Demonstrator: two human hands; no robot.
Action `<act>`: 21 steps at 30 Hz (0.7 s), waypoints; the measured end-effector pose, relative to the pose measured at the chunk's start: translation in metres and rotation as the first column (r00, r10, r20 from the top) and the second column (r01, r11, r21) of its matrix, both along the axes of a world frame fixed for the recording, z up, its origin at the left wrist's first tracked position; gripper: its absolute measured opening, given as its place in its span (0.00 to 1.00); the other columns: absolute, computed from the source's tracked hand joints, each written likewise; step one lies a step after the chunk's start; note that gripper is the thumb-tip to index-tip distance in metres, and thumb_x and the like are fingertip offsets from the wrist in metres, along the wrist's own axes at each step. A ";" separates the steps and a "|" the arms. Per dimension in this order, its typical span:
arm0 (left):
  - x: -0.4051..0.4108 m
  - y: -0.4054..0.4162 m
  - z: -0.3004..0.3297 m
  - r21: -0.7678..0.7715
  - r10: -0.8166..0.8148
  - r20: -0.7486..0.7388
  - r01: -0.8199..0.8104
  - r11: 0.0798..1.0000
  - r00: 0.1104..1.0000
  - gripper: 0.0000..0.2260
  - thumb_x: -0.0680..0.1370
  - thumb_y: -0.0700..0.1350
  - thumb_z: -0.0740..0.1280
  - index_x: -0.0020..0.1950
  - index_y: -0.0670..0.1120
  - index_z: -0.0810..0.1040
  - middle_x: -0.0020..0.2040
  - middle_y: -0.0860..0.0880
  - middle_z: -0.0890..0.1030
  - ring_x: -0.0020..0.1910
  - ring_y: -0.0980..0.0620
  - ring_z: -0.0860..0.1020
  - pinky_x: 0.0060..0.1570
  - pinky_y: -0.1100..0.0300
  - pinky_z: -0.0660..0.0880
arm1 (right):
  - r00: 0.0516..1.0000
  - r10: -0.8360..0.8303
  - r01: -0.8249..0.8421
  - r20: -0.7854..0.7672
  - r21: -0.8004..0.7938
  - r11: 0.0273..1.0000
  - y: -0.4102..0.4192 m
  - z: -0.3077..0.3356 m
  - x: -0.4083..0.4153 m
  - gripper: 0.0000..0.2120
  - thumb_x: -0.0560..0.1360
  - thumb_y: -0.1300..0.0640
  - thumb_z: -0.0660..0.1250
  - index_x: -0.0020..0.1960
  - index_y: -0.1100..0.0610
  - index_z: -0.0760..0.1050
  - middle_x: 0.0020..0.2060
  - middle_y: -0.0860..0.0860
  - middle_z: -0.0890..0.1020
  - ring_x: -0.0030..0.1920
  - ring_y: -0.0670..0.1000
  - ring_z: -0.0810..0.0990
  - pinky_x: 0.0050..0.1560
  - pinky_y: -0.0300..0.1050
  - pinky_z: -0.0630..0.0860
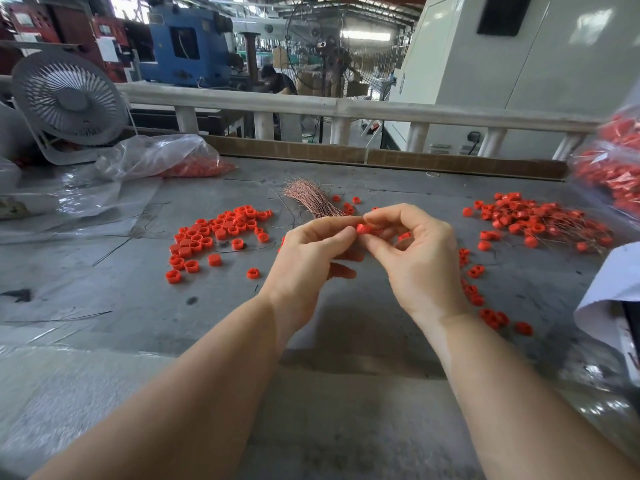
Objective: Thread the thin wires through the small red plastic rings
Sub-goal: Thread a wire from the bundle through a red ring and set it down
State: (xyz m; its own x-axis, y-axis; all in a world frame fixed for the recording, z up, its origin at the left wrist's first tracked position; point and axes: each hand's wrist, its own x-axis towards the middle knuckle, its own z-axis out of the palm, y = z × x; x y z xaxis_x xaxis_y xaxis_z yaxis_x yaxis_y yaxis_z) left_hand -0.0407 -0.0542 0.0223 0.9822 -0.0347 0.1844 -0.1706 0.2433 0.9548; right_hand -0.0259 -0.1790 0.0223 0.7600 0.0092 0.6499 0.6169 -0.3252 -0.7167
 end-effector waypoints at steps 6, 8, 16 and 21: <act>0.004 0.001 -0.003 -0.070 0.001 -0.061 -0.005 0.998 0.998 0.05 0.77 0.38 0.64 0.46 0.42 0.80 0.34 0.49 0.80 0.34 0.56 0.77 0.30 0.67 0.74 | 0.999 0.009 -0.007 0.031 -0.047 0.999 0.003 0.000 -0.002 0.16 0.65 0.71 0.73 0.43 0.51 0.77 0.35 0.49 0.81 0.34 0.40 0.76 0.35 0.25 0.68; 0.004 0.002 -0.003 -0.089 -0.006 -0.070 0.000 0.996 0.998 0.05 0.76 0.37 0.64 0.46 0.43 0.80 0.33 0.50 0.81 0.33 0.57 0.77 0.30 0.68 0.74 | 0.999 0.001 0.001 0.035 -0.053 0.999 0.003 0.000 -0.002 0.17 0.65 0.70 0.73 0.43 0.49 0.76 0.36 0.47 0.80 0.34 0.42 0.76 0.35 0.26 0.68; 0.006 0.005 -0.005 -0.144 -0.037 -0.039 0.031 0.989 0.999 0.10 0.75 0.32 0.64 0.45 0.46 0.80 0.34 0.52 0.83 0.34 0.59 0.80 0.36 0.67 0.76 | 0.997 -0.069 0.071 0.037 -0.065 0.995 0.001 -0.003 0.001 0.15 0.67 0.71 0.71 0.45 0.52 0.78 0.37 0.48 0.80 0.36 0.45 0.76 0.38 0.27 0.69; 0.008 0.005 -0.008 -0.136 -0.037 -0.006 0.036 0.990 0.999 0.10 0.74 0.31 0.64 0.45 0.46 0.80 0.35 0.52 0.83 0.34 0.58 0.80 0.38 0.67 0.76 | 0.995 -0.081 0.086 0.063 -0.077 0.993 0.001 -0.004 0.002 0.13 0.68 0.71 0.69 0.47 0.56 0.80 0.37 0.48 0.79 0.37 0.44 0.76 0.41 0.27 0.70</act>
